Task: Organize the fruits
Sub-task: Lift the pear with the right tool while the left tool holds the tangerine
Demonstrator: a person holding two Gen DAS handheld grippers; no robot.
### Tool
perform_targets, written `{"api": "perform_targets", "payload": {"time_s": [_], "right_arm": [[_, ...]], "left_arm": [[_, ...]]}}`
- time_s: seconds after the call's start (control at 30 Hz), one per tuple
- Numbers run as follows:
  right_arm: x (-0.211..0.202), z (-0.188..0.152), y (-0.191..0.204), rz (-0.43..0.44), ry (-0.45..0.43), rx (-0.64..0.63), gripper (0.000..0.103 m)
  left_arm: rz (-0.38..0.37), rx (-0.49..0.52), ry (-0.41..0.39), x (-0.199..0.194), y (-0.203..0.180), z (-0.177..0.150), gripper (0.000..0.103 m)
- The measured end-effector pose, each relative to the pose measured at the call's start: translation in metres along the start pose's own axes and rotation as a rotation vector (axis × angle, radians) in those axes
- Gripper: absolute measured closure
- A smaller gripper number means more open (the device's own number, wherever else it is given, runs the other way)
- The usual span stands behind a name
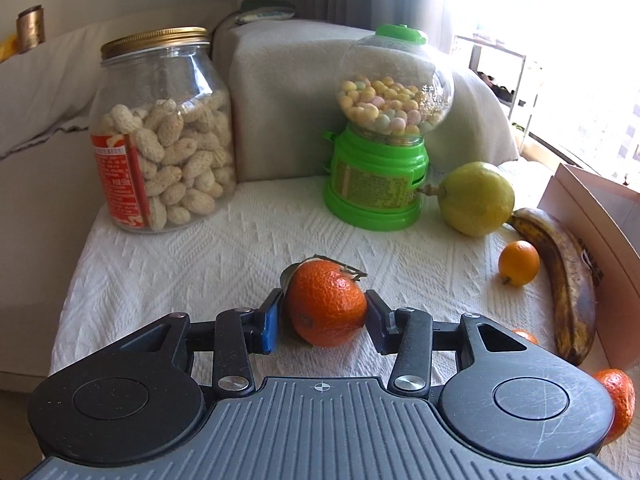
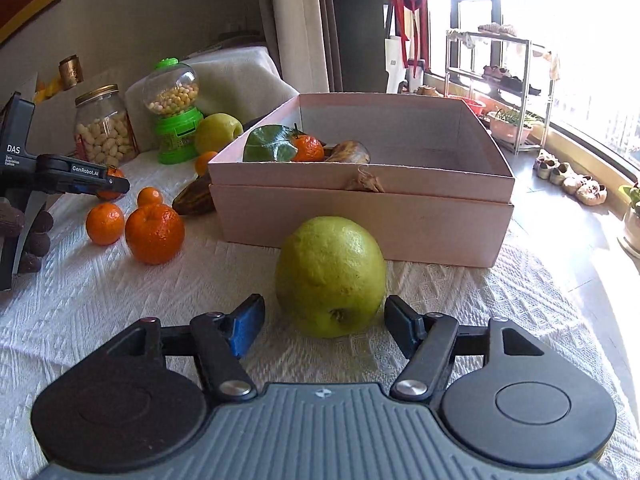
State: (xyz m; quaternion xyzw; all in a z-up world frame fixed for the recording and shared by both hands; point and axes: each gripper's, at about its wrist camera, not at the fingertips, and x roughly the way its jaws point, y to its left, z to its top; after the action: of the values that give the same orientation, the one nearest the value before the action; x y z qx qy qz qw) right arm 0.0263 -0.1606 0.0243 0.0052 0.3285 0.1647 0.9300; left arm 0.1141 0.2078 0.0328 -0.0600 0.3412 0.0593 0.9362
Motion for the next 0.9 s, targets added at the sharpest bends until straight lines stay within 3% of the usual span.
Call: {"api": "perform_targets", "payload": {"time_s": [0.13,0.23,0.37,0.5,0.57,0.73,0.9], "right_arm": [[-0.002,-0.002,-0.004,0.024,-0.013,0.028,0.032],[-0.002,-0.002,-0.01,0.042,-0.012,0.058,0.028],[0.0,-0.001,-0.007,0.039,-0.008,0.056,0.025],[-0.002,-0.002,-0.007,0.027,-0.011,0.046,0.025],[-0.006,-0.002,-0.006,0.011,-0.03,0.044,0.025],[-0.022,0.018,-0.005,-0.01,-0.073,0.01,0.025],[-0.008,0.041,-0.007,-0.015,-0.066,0.039,0.026]], "left_arm": [[0.026,-0.006,-0.01,0.002,-0.004,0.006,0.056],[0.02,-0.036,-0.028,-0.018,-0.009,0.007,0.057],[-0.14,-0.039,-0.113,-0.072,-0.035,-0.01,0.057],[-0.383,0.051,-0.056,-0.096,-0.084,-0.046,0.057],[-0.451,0.117,-0.014,-0.097,-0.107,-0.065,0.057],[-0.518,0.227,0.029,-0.089,-0.138,-0.091,0.056],[-0.541,0.199,0.031,-0.082,-0.134,-0.1,0.057]]}}
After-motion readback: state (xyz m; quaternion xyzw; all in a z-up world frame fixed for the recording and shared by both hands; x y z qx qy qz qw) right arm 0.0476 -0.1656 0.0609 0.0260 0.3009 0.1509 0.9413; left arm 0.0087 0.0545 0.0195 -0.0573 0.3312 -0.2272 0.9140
